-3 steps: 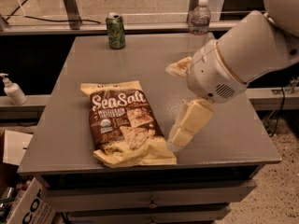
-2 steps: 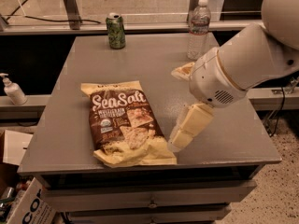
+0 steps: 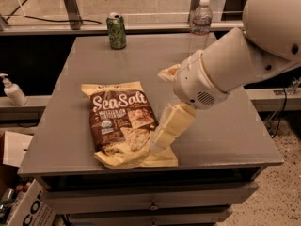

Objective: Move brown chip bag near water bottle

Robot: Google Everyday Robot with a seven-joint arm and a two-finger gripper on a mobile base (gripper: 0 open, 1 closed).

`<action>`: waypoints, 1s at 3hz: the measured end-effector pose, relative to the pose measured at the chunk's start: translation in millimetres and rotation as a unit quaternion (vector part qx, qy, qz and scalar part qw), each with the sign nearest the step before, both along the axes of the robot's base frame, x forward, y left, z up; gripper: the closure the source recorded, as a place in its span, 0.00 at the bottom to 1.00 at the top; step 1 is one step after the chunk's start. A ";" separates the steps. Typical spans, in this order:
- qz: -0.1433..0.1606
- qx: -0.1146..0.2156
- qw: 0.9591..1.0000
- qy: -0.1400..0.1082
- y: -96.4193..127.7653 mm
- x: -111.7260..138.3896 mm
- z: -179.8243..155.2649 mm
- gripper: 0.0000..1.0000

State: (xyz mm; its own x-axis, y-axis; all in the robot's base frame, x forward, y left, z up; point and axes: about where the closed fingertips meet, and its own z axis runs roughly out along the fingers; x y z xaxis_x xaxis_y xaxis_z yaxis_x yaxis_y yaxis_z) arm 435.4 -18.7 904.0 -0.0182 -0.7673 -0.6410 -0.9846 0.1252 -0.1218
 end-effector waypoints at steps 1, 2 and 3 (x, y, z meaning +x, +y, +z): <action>0.021 0.014 1.000 0.010 26.9 -7.8 -0.1 0.00; 0.036 0.015 0.999 0.022 45.6 -15.5 -13.9 0.00; 0.035 0.014 0.998 0.043 51.4 -20.2 -41.4 0.00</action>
Offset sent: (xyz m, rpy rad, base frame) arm -0.0234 0.0665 -0.0368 0.0329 0.0855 0.1061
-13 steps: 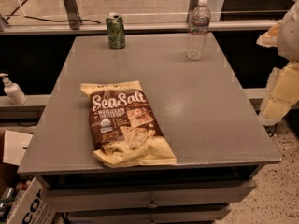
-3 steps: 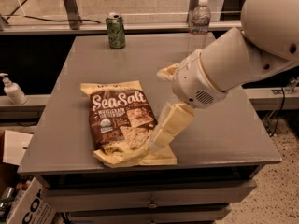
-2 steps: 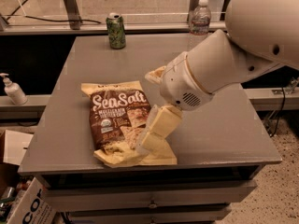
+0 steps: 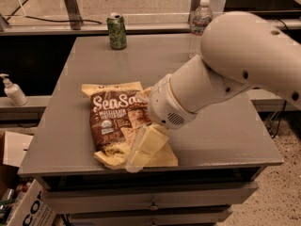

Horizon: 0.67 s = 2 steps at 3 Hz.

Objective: Move brown chip bag near water bottle

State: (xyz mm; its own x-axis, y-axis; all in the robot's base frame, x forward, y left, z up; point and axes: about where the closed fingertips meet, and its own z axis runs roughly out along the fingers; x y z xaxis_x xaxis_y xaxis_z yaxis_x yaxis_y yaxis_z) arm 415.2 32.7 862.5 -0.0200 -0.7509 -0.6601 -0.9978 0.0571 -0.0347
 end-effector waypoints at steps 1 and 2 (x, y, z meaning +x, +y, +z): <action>0.000 -0.003 1.000 0.009 6.1 0.6 -13.8 0.18; -0.002 -0.003 1.000 0.010 6.5 3.4 -18.2 0.41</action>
Offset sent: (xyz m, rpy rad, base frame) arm 0.0091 0.0048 -0.0260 -0.0047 0.0285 -0.0143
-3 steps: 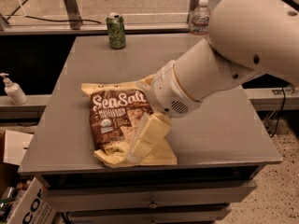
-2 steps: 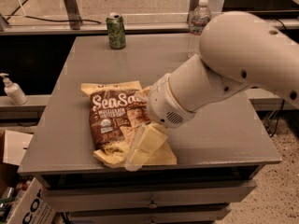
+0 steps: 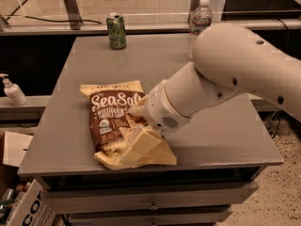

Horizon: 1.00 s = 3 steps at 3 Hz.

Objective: Move brown chip bag near water bottle

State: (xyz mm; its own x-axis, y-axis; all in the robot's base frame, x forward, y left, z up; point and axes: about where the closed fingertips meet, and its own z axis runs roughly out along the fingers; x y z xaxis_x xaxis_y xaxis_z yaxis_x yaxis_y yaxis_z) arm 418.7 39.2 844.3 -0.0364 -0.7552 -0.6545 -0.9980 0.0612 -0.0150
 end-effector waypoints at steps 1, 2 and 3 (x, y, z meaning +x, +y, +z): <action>-0.006 0.001 1.000 0.000 -3.2 3.4 -1.4 0.65; -0.021 0.004 1.000 -0.002 -12.4 7.2 0.7 0.88; -0.023 0.004 1.000 -0.002 -14.0 7.7 1.8 1.00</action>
Offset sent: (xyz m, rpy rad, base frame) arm 0.0142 -0.0269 0.0013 0.0179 -0.0010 -0.0863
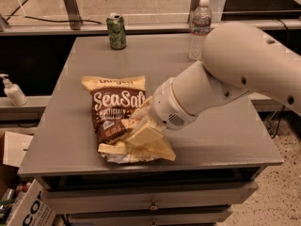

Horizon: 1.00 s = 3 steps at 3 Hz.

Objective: Move brown chip bag near water bottle

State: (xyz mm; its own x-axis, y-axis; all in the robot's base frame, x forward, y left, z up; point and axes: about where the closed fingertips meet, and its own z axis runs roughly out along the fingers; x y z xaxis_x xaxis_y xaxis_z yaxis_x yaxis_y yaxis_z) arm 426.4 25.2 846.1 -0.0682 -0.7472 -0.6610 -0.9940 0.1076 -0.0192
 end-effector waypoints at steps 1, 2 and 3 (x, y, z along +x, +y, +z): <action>0.000 0.000 1.000 0.000 -0.1 0.0 0.3 1.00; 0.000 0.000 1.000 0.000 -0.2 0.0 0.3 1.00; -0.047 0.012 0.998 -0.031 -48.0 3.0 31.9 1.00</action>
Offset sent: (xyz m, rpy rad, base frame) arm 0.0336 -0.2025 0.0860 -0.0670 -0.1742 -0.3592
